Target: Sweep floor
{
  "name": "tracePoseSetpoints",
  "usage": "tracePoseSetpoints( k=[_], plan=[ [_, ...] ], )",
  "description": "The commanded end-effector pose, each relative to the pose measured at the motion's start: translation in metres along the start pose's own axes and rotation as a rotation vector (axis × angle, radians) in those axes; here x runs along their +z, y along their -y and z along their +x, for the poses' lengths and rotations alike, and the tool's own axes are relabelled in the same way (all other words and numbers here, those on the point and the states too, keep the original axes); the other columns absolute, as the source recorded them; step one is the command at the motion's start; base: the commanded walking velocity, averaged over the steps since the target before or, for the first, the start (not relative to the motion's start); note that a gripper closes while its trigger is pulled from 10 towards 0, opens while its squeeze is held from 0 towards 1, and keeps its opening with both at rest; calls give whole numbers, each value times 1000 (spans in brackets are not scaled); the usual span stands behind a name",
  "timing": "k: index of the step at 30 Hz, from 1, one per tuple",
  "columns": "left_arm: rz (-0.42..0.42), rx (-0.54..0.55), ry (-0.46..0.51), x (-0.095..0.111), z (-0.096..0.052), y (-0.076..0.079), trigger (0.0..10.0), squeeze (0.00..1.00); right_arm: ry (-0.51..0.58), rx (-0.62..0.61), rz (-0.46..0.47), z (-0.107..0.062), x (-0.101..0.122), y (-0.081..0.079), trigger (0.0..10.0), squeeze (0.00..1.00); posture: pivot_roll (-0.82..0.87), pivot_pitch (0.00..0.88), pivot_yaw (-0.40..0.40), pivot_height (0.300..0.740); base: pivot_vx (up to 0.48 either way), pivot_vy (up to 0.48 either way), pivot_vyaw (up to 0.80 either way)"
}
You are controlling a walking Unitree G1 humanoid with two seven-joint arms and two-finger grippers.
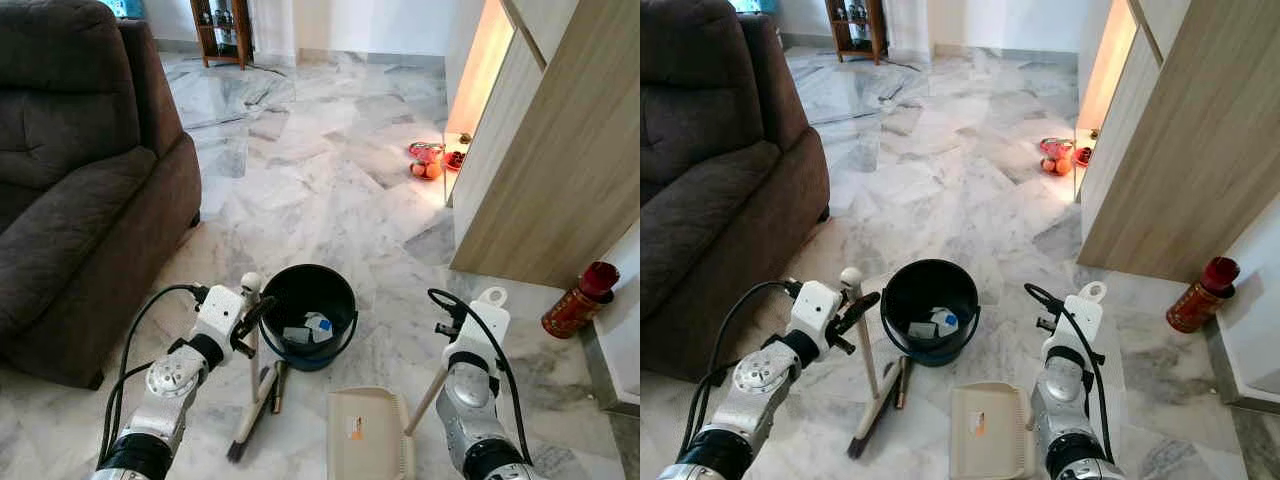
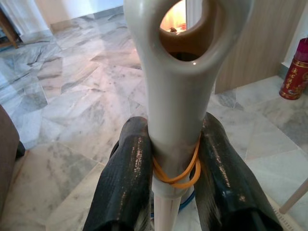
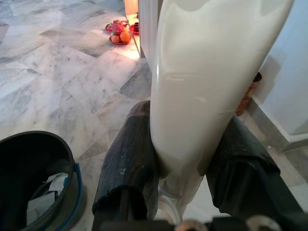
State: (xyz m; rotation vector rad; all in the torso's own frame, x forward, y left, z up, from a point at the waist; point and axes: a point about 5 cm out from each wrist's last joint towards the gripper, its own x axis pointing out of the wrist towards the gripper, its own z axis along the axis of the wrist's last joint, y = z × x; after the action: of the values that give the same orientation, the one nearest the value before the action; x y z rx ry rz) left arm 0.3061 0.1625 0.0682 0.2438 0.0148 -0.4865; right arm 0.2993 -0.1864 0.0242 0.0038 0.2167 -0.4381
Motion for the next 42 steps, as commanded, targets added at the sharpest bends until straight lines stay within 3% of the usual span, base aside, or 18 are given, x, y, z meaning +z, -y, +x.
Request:
tracePoseSetpoints(
  k=[1, 11, 20, 32, 42],
  plan=[
    [-15, -26, 0, -2, 0, 4, 10000, 0, 14, 1, -17, 1, 2, 3, 10000, 0, 89, 65, -24, 740, 0, 0, 0],
    [-197, -47, 16, -1, 4, 5, 10000, 0, 15, -1, -35, 1, 3, 2, 10000, 0, 83, 65, -31, 740, 0, 0, 0],
    [-263, -59, 17, -2, 2, 4, 10000, 0, 17, -8, -38, 2, 5, 0, 10000, 0, 96, 63, -34, 740, 0, 0, 0],
    [-487, -10, 79, 5, 1, -14, 10000, 0, 10, -22, -37, 4, 7, -3, 10000, 0, 99, 55, -27, 740, 0, 0, 0],
    [-588, 33, 166, 17, -1, -29, 10000, 0, 0, -12, -32, 3, 7, -7, 10000, 0, 122, 52, -25, 740, 0, 0, 0]
  ],
)
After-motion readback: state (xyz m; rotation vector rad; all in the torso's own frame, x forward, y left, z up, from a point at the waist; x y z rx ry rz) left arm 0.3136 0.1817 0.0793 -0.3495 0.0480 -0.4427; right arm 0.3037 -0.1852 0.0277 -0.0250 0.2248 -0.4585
